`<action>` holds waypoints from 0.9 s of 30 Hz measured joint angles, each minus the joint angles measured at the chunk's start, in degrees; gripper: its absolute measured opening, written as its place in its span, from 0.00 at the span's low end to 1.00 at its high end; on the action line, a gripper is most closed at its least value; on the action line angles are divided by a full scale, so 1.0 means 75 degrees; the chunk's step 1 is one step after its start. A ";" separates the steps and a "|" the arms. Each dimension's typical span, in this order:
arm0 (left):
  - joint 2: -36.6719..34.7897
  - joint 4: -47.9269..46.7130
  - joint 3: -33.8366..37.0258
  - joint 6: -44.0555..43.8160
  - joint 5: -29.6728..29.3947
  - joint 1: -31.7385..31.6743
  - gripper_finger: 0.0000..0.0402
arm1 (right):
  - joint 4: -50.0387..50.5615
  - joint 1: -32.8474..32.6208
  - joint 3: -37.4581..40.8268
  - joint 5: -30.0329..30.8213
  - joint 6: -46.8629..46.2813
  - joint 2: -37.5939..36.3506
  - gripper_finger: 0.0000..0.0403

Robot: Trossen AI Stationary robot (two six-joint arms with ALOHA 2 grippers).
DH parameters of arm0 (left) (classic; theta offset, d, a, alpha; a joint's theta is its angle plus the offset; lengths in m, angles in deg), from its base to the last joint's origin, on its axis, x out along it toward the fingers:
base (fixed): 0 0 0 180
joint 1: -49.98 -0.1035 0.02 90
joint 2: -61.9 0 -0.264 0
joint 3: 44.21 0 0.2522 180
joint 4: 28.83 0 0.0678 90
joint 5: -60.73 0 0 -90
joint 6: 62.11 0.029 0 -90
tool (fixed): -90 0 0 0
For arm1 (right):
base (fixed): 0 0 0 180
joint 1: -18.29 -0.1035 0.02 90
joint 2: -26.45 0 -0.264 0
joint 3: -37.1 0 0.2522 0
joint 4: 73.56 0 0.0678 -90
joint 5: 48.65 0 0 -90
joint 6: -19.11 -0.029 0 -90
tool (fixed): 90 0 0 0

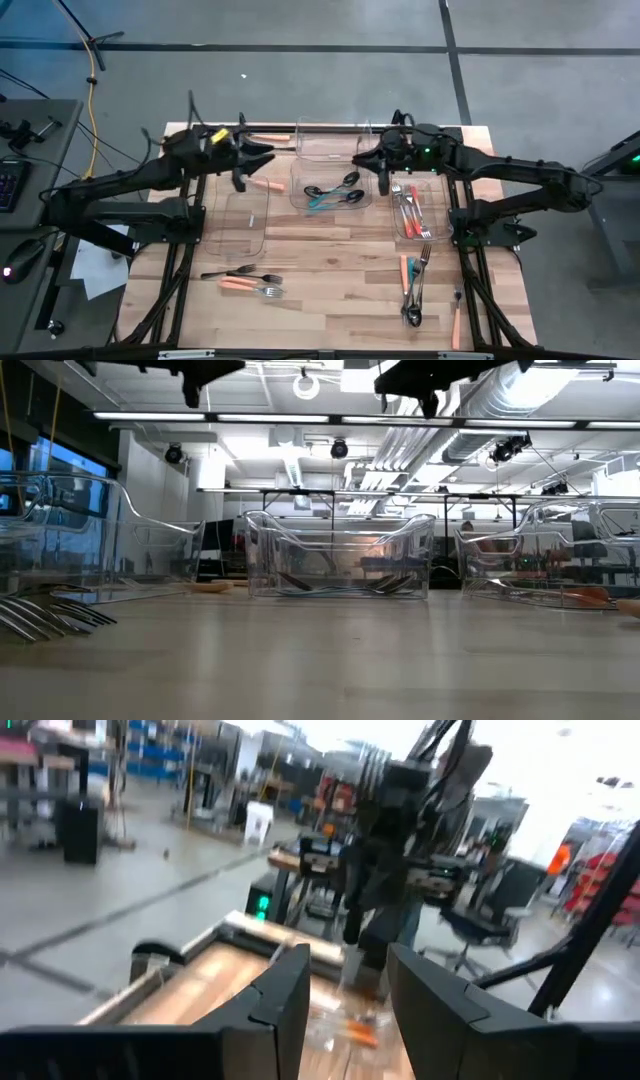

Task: Sort silverware by color (type)
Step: Put the black fork into the top transparent bin

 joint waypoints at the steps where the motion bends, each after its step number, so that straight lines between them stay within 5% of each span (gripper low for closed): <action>1: -0.0147 0.0024 0.0102 0.0001 -0.0012 0.0029 0.31 | 0.0046 0.0029 0.0000 0.0010 0.0001 -0.0096 0.03; 10: -0.0519 0.0582 0.0952 -0.0149 -0.0480 0.0710 0.02 | 0.0104 0.0050 -0.0001 0.0015 0.0062 -0.0214 0.03; 27: -0.0519 0.1103 0.1010 -0.0056 -0.1244 0.0942 0.00 | 0.0301 0.0037 -0.0249 0.0402 -0.0238 0.0056 0.02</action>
